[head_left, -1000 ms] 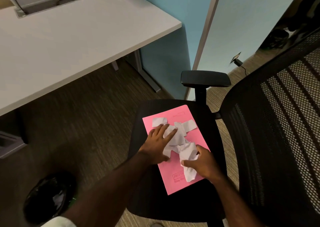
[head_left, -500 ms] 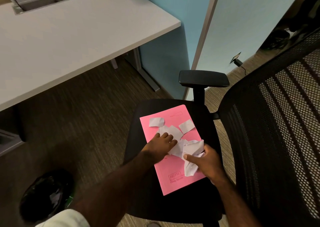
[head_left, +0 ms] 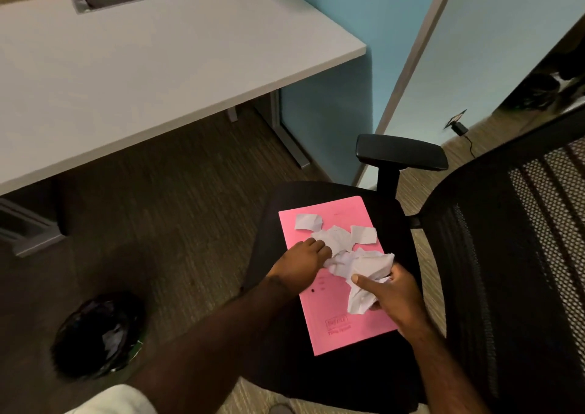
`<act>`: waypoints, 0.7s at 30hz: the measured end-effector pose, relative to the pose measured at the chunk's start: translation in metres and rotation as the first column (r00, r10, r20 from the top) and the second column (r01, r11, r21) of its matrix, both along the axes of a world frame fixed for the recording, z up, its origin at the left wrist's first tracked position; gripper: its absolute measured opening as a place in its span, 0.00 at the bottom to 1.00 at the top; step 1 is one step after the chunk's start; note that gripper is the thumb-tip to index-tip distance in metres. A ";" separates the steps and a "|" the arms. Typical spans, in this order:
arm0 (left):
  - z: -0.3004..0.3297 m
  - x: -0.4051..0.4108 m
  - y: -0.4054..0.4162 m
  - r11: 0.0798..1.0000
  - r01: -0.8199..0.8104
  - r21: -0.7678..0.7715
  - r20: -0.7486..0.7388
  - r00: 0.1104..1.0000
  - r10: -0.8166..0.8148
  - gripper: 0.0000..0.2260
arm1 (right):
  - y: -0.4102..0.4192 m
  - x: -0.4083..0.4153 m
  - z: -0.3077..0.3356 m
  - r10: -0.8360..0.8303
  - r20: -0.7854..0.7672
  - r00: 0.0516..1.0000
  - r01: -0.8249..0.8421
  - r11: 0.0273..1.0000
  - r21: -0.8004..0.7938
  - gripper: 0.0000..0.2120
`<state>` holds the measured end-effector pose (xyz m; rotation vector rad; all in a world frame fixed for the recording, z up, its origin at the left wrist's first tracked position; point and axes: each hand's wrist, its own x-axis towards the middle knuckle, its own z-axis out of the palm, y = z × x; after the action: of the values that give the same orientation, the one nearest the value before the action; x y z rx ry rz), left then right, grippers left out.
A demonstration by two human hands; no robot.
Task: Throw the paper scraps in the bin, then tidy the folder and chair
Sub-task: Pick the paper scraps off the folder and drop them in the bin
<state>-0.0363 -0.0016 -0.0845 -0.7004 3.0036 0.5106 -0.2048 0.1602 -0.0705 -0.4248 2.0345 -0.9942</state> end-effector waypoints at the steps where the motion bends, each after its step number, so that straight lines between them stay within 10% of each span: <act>1: 0.003 0.004 -0.001 0.999 -0.041 0.029 -0.037 0.998 0.042 0.15 | -0.005 0.004 0.003 0.002 -0.003 1.000 -0.002 1.000 -0.002 0.26; 14: 0.028 0.117 -0.038 0.635 -0.598 0.488 -0.258 0.596 0.760 0.09 | -0.109 0.119 0.030 0.190 -0.122 0.974 -0.196 0.980 -0.032 0.38; 21: 0.028 0.216 -0.054 0.231 -0.634 0.738 -0.198 0.124 0.972 0.08 | -0.163 0.220 0.027 0.311 -0.030 0.950 -0.312 0.945 -0.102 0.24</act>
<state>0.1800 -0.0557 -0.0560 -2.6823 2.1327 1.8058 0.0153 -0.0025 -0.0431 -0.7858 1.8572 -0.9058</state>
